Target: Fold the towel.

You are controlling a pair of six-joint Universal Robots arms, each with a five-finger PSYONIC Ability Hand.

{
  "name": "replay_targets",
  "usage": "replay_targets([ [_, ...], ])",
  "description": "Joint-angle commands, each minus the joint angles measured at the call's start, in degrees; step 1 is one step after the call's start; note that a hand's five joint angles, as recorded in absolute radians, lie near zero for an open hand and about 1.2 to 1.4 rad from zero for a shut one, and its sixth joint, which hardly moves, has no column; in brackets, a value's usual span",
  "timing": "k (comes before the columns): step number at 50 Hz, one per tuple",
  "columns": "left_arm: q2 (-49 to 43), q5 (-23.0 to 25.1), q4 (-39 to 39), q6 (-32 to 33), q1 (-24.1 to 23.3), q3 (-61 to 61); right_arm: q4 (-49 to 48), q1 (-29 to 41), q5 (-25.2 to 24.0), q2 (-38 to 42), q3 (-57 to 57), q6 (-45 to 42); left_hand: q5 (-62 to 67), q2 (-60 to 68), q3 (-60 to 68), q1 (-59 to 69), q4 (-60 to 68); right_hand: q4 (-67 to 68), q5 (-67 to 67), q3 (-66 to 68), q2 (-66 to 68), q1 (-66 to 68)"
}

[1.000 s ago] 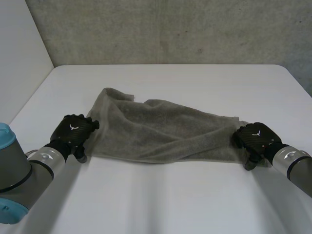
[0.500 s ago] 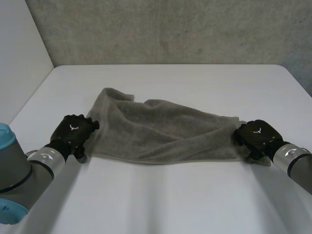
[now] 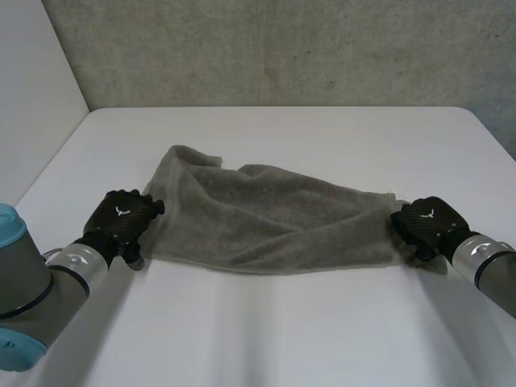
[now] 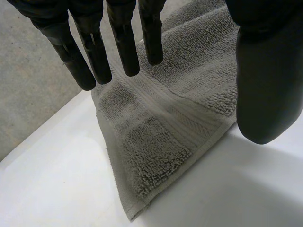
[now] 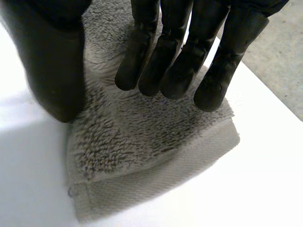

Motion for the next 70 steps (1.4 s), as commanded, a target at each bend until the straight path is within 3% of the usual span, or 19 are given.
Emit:
replay_targets([
  [1,0.0,0.0,0.0,0.0,-0.03,-0.02,0.02,0.15,2.83,-0.04,-0.65,-0.06,-13.08,-2.28,-2.82,-2.69,-2.5,3.02,41.35,3.44,3.98,1.8],
  [20,0.0,0.0,0.0,0.0,-0.03,-0.11,-0.16,-0.03,2.39,-0.04,-0.48,0.02,-13.25,-2.45,-2.99,-2.86,-2.67,3.02,41.35,3.44,3.98,1.8],
  [24,0.0,0.0,0.0,0.0,-0.03,-0.2,-0.25,0.24,2.3,-0.04,-0.3,0.02,-13.25,-2.45,-2.99,-2.86,-2.67,-17.73,20.6,-17.31,-16.76,-18.94],
  [27,0.0,0.0,0.0,0.0,-0.03,-0.2,-0.25,0.24,2.39,-0.04,-0.21,0.02,-13.25,-2.45,-2.99,-2.86,-2.67,-22.98,15.35,-22.56,-22.01,-24.19],
  [45,0.0,0.0,0.0,0.0,-0.12,-0.29,-0.78,0.41,2.48,-0.04,-0.21,0.02,-13.25,-2.45,-2.99,-2.86,-2.67,-24.51,13.82,-24.09,-23.55,-25.72],
  [50,0.0,0.0,0.0,0.0,-0.12,-0.29,-0.78,0.32,2.74,-0.04,-0.48,0.02,-13.25,-2.45,-2.99,-2.86,-2.67,-19.13,19.2,-18.71,-18.16,-20.34],
  [52,0.0,0.0,0.0,0.0,-0.12,-0.29,-0.86,0.32,2.83,-0.04,-0.65,0.29,-13.42,-2.62,-3.15,-3.03,-2.84,-0.06,38.27,0.36,0.9,-1.27],
  [54,0.0,0.0,0.0,0.0,-0.03,-0.29,-0.78,0.24,2.83,-0.12,-0.65,0.81,-13.75,-2.95,-3.49,-3.36,-3.17,2.99,41.32,3.41,3.95,1.77],
  [70,-0.26,-0.09,1.76,0.09,0.15,-0.11,-0.95,-0.64,1.25,-6.36,0.58,11.53,-19.81,-9.01,-9.55,-9.42,-9.23,3.02,41.35,3.44,3.98,1.8],
])
